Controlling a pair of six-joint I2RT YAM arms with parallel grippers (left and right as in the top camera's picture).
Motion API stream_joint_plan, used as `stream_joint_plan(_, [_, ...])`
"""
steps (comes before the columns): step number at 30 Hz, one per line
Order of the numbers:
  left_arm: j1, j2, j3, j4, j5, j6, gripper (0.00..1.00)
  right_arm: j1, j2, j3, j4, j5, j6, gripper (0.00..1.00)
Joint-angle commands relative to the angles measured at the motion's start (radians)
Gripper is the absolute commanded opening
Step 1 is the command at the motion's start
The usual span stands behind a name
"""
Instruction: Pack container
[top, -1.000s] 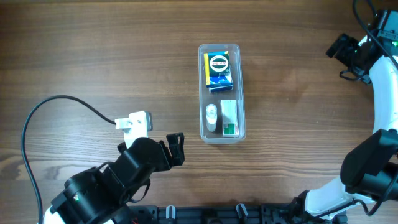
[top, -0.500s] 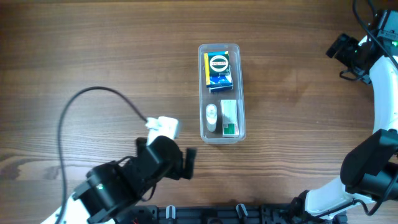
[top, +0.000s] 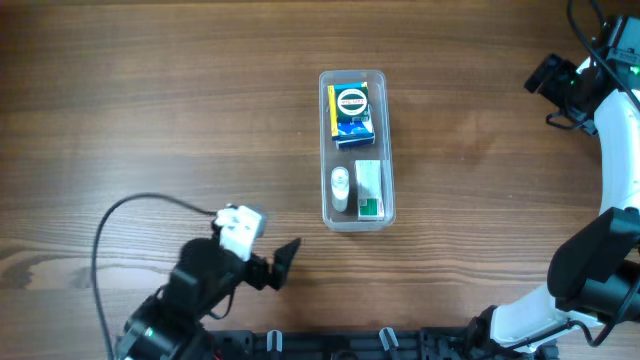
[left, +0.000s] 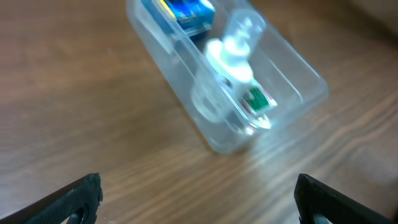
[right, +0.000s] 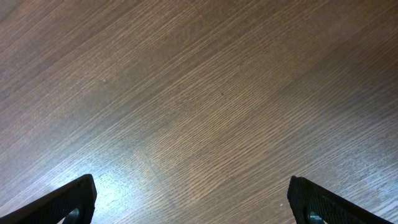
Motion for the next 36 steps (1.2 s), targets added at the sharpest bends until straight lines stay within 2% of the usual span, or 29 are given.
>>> stream_joint_plan(1, [0.119, -0.138, -0.06, 0.019, 0.158, 0.201, 1.0, 0.0, 0.002, -0.005, 0.003, -0.005, -0.01, 1.0])
stream_joint_plan(12, [0.368, -0.328, -0.078, 0.106, 0.145, 0.208, 1.0, 0.0, 0.002, -0.005, 0.003, -0.005, -0.01, 1.0])
stream_joint_plan(16, [0.384, -0.402, -0.169, 0.246, 0.148, 0.208, 1.0, 0.0, 0.002, -0.005, 0.003, -0.005, -0.01, 1.0])
stream_joint_plan(20, [0.416, -0.404, -0.272, 0.406, 0.171, 0.208, 1.0, 0.0, 0.002, -0.005, 0.003, -0.005, -0.01, 1.0])
stream_joint_plan(24, [0.475, -0.404, -0.27, 0.404, 0.171, 0.208, 1.0, 0.0, 0.002, -0.005, 0.003, -0.006, -0.01, 1.0])
stream_joint_plan(27, [0.487, -0.404, -0.27, 0.334, 0.166, 0.208, 1.0, 0.0, 0.002, -0.005, 0.003, -0.005, -0.01, 1.0])
stream_joint_plan(36, [0.521, -0.403, -0.27, 0.338, 0.167, 0.208, 1.0, 0.0, 0.002, -0.005, 0.003, -0.006, -0.01, 1.0])
